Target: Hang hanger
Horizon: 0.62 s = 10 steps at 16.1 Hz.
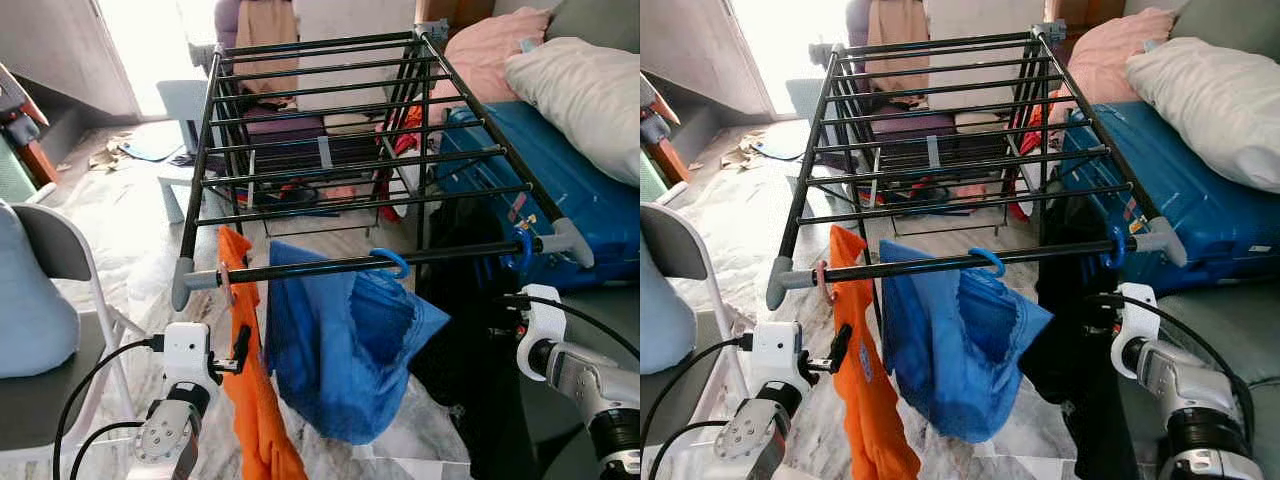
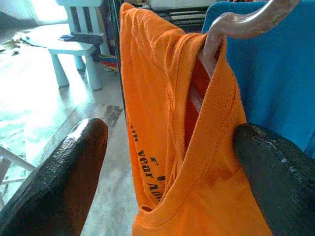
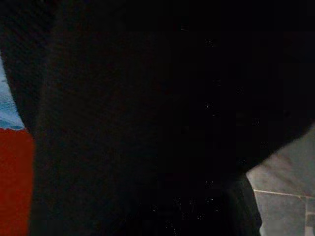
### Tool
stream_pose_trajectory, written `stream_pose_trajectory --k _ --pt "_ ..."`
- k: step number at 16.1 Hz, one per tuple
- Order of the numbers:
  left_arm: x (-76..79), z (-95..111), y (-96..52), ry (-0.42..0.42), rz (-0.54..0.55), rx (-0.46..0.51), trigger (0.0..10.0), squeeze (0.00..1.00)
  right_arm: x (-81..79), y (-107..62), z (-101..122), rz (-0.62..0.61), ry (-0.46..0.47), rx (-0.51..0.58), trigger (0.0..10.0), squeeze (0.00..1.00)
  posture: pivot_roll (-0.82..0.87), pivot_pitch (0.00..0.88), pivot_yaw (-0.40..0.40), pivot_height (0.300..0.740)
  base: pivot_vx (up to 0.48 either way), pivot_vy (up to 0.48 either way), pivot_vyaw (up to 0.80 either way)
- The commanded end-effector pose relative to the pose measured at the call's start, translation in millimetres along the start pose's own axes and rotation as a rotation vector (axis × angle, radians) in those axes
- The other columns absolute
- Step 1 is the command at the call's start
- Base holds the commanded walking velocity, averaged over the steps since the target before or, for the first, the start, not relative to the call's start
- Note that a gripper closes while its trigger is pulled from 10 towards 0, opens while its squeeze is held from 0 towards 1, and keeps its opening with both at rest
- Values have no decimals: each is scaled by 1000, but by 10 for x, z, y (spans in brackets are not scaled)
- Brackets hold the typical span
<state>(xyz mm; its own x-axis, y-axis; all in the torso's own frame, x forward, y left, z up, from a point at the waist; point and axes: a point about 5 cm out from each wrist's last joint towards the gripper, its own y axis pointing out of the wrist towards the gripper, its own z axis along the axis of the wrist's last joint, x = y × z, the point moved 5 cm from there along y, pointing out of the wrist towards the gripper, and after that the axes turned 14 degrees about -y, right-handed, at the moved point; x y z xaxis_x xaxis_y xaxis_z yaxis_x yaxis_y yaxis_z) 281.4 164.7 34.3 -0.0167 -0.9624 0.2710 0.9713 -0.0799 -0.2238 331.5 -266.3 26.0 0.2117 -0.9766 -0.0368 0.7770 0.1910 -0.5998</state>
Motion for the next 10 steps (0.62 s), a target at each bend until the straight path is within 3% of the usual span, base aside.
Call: stream_pose_trajectory --k 1,3,4,10 --pt "-33 -27 -7 2 10 -19 10000 0 38 -5 39 -10 6 7 10000 0 -101 0 64 740 0 0 0" --pt "-32 -19 1 -1 9 -15 10000 0 86 -22 20 -36 -15 28 10000 0 -103 0 64 740 0 0 0" --pt "-29 -21 2 -5 10 -16 10000 0 99 -36 28 -54 -38 48 10000 1000 -104 0 65 740 0 0 0" --pt "-14 -41 11 -7 11 -23 10000 0 3 -46 107 -118 -179 144 10000 1000 -112 0 64 740 0 0 0"
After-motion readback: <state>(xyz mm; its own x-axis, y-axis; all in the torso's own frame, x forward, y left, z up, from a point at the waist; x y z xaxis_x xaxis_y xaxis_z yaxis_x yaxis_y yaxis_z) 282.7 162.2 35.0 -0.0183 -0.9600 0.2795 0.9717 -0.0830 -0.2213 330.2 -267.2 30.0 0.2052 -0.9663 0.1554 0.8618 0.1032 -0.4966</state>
